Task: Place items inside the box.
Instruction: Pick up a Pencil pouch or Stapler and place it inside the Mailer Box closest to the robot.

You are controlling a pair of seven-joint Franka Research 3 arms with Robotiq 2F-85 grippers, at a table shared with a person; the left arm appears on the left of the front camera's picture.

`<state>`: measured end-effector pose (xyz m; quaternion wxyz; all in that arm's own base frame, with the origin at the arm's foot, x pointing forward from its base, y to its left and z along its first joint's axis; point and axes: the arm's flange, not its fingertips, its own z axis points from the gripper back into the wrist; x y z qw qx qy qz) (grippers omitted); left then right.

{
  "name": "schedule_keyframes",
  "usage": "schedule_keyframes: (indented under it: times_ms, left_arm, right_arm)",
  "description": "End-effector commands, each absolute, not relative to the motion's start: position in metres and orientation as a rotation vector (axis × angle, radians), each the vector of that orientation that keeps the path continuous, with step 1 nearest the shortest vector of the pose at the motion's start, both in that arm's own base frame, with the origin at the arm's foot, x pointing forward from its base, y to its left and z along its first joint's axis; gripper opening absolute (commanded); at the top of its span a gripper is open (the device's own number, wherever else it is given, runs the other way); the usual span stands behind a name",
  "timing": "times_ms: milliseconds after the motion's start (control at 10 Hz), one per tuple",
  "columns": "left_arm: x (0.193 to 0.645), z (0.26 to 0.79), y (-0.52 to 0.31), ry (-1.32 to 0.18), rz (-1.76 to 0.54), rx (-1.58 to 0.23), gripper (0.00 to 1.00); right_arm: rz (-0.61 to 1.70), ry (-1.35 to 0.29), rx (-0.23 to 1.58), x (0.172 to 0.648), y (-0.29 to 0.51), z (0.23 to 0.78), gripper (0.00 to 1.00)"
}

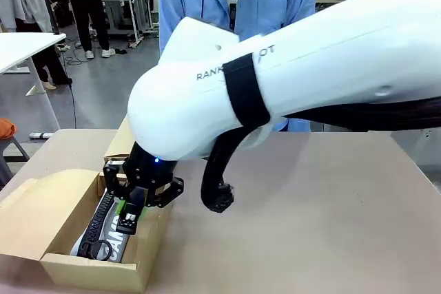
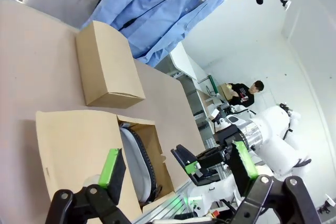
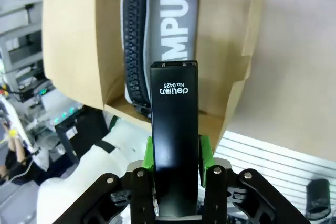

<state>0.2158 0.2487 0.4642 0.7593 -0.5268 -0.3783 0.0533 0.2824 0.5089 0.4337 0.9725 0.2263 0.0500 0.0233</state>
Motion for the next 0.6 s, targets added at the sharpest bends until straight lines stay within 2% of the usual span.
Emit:
schedule_keyframes:
  times_ms: [0, 100, 200, 300, 500]
  left_arm:
    - [0.215, 0.465, 0.248, -0.848, 0.105, -1.159, 1.0]
    - [0.215, 0.465, 0.248, -0.848, 0.105, -1.159, 1.0]
    - [0.215, 0.465, 0.248, -0.848, 0.105, -1.159, 1.0]
    - [0.215, 0.465, 0.248, -0.848, 0.105, -1.159, 1.0]
    - [0.215, 0.465, 0.248, -0.848, 0.105, -1.159, 1.0]
  right_arm:
    - [0.072, 0.037, 0.452, 0.283, 0.49, 0.45, 0.17]
    - [0.047, 0.101, 0.457, 0.282, 0.509, 0.434, 0.37]
    - [-0.018, 0.005, 0.321, 0.27, 0.51, 0.432, 0.37]
    - [-0.042, -0.028, 0.264, 0.272, 0.526, 0.426, 0.37]
    - [-0.041, -0.063, 0.252, 0.283, 0.543, 0.42, 0.37]
